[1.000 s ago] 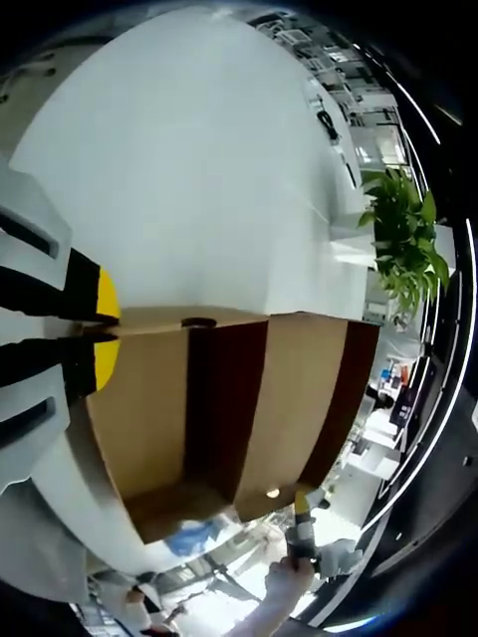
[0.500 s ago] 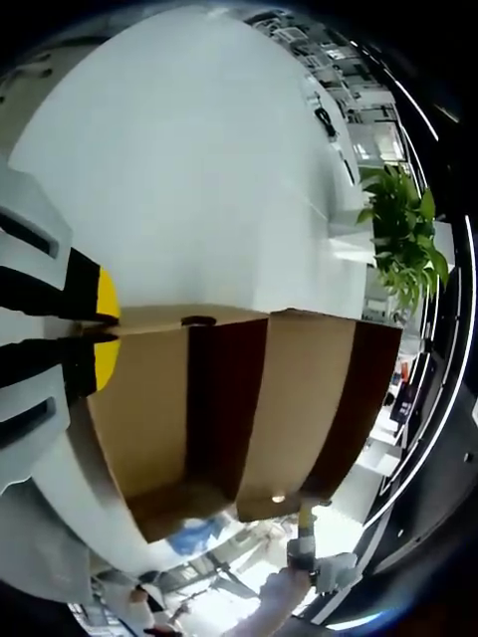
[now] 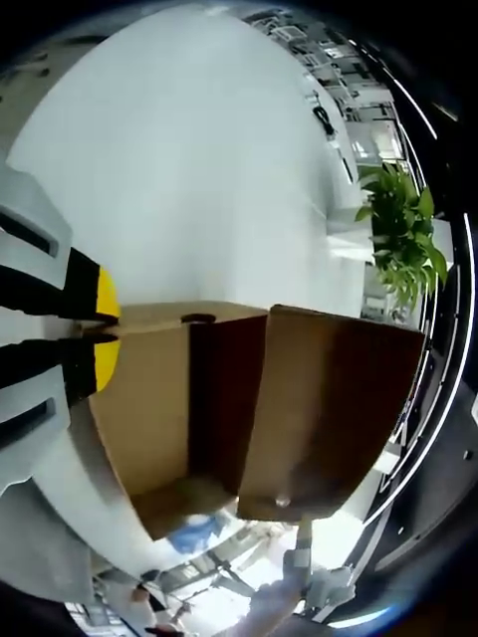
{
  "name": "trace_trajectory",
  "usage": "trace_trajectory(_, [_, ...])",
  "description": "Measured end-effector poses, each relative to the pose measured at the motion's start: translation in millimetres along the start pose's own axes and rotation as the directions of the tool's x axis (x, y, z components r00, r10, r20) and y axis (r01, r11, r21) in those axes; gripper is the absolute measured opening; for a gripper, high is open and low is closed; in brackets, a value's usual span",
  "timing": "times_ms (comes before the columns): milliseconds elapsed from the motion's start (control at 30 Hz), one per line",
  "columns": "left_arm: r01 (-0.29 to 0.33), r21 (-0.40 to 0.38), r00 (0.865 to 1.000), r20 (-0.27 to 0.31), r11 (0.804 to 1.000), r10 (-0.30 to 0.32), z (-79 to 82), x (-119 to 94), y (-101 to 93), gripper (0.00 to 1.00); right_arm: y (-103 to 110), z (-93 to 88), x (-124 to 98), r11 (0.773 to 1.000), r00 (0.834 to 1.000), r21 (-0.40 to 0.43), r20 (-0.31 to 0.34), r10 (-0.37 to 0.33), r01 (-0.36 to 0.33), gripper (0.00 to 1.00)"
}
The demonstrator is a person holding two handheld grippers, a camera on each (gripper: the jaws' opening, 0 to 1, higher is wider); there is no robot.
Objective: Operate the shoe box by opening the lid, removing the specified soft item, and placing it in the target area until the item is outside and the box remains undamaged.
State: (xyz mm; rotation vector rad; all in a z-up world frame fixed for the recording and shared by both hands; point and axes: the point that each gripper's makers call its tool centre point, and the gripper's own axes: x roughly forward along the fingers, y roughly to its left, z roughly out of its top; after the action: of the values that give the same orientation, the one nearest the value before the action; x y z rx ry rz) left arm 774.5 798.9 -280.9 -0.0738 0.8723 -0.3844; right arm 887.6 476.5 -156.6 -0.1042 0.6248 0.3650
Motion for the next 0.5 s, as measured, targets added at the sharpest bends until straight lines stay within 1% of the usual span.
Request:
trace_trajectory(100, [0.000,0.001,1.000,0.001,1.000,0.000,0.2,0,0.9,0.05,5,-2.1,-7,1.000,1.000,-0.022,0.011,-0.002,0.002,0.00])
trace_trajectory(267, [0.004,0.003,1.000,0.002,1.000,-0.004,1.0,3,4.1,0.05,9,-4.6,-15,1.000,1.000,-0.014,0.025,0.003,-0.003,0.00])
trace_trajectory(367, [0.007,0.004,1.000,0.001,1.000,-0.007,0.6,0,0.8,0.05,12,-5.9,-18,1.000,0.999,-0.023,0.032,0.002,-0.001,0.00])
trace_trajectory(500, [0.009,0.002,1.000,0.004,1.000,-0.009,0.2,-2,-2.2,0.05,16,-7.7,-23,0.998,0.999,-0.056,0.044,-0.009,0.011,0.00])
